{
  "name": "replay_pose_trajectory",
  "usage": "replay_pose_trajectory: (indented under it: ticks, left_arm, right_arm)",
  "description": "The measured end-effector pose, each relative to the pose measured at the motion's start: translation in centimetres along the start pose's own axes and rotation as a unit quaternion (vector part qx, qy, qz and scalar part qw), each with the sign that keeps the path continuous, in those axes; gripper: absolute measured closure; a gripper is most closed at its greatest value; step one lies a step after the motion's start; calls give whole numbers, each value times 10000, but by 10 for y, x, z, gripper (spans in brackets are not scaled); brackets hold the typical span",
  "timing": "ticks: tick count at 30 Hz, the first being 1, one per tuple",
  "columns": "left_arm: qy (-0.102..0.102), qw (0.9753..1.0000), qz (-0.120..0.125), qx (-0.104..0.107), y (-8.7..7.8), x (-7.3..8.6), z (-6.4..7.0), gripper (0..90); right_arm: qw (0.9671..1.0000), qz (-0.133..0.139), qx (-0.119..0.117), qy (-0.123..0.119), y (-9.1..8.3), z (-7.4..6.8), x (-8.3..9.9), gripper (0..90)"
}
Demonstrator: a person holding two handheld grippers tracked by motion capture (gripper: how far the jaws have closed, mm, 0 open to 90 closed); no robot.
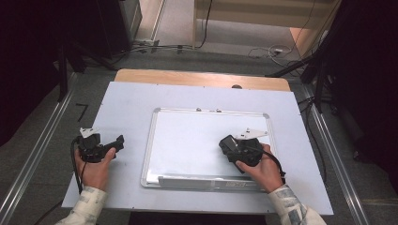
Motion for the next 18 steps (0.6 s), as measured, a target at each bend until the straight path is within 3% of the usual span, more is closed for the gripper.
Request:
replay_pose_trajectory:
  ticks: [10,18]
  left_arm:
    - [11,10000,45,-15,-4,0,0,98]
    - [5,10000,37,8,-3,0,0,98]
  right_arm:
    - [9998,55,119,121,-3,9,-1,384]
    - [9987,92,348,373,-5,19,-3,384]
Point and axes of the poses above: each handheld gripper's, and its own axes: y roughly forward along the jaws, x roughly out of its underside, z roughly to its right, the point moved 2 cm from there along y, roughly forward along the jaws, and after that the axes turned 5 degrees about y, right-handed, at the moved point
